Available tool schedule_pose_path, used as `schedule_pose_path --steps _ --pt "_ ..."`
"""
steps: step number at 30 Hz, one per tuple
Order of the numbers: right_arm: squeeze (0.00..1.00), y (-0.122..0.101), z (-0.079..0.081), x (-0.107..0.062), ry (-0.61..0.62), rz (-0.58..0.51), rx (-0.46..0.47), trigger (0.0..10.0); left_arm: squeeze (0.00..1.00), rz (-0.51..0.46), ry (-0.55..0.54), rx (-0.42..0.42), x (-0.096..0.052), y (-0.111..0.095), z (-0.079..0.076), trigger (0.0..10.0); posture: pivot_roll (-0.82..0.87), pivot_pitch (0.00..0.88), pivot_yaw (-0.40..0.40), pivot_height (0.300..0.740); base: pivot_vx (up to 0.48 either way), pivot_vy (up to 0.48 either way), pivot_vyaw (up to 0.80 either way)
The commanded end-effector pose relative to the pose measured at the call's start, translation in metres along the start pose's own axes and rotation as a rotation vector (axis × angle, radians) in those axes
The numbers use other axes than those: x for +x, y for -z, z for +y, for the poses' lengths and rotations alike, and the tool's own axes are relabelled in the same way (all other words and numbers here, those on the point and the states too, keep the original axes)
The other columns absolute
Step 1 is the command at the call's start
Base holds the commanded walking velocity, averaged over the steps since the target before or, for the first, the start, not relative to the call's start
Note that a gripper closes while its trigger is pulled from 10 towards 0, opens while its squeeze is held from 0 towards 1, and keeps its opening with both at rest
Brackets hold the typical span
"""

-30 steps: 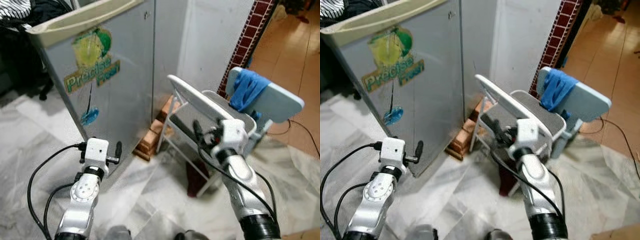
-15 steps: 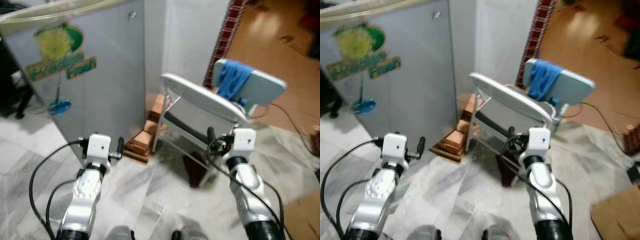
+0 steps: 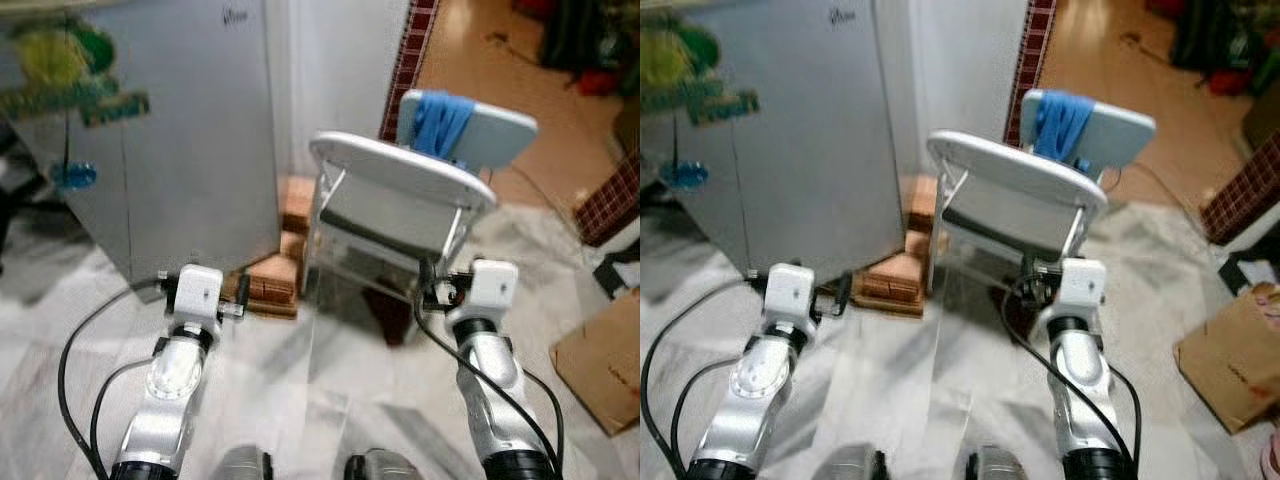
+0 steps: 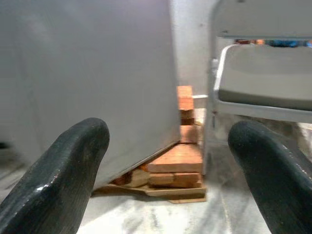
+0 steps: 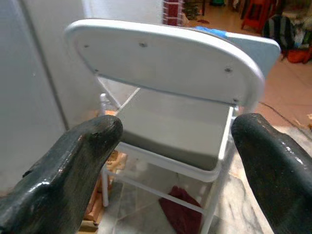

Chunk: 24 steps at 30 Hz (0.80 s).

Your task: Restocking fridge

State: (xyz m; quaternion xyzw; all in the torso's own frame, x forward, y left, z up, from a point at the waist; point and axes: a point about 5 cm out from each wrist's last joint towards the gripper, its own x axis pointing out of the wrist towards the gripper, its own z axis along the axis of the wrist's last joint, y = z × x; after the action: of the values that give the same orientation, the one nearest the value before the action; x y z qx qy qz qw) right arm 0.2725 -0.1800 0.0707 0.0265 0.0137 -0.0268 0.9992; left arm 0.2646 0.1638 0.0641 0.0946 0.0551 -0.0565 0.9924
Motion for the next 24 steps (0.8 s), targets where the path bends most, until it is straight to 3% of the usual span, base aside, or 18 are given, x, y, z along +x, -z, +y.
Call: schedule_pose_path --steps 1,8,24 --pt "0.0 -0.0048 0.0087 0.0002 -0.039 -0.03 0.01 10.0 0.0 0.011 -0.008 0.012 -0.0029 0.0019 0.0083 10.0 0.06 0.095 -0.01 0.74 0.0 0.48 0.0" --pt "0.0 -0.006 0.007 0.0051 -0.02 -0.02 0.01 10.0 0.0 0.004 -0.008 -0.001 0.0011 -0.0011 0.0086 10.0 0.06 0.086 -0.017 0.74 0.0 0.479 0.0" --pt "0.0 -0.0007 0.0032 0.0043 0.012 0.011 0.015 10.0 0.0 0.0 0.031 -0.011 0.0043 -0.0029 0.0005 10.0 0.05 0.074 -0.018 0.74 0.0 0.469 -0.79"
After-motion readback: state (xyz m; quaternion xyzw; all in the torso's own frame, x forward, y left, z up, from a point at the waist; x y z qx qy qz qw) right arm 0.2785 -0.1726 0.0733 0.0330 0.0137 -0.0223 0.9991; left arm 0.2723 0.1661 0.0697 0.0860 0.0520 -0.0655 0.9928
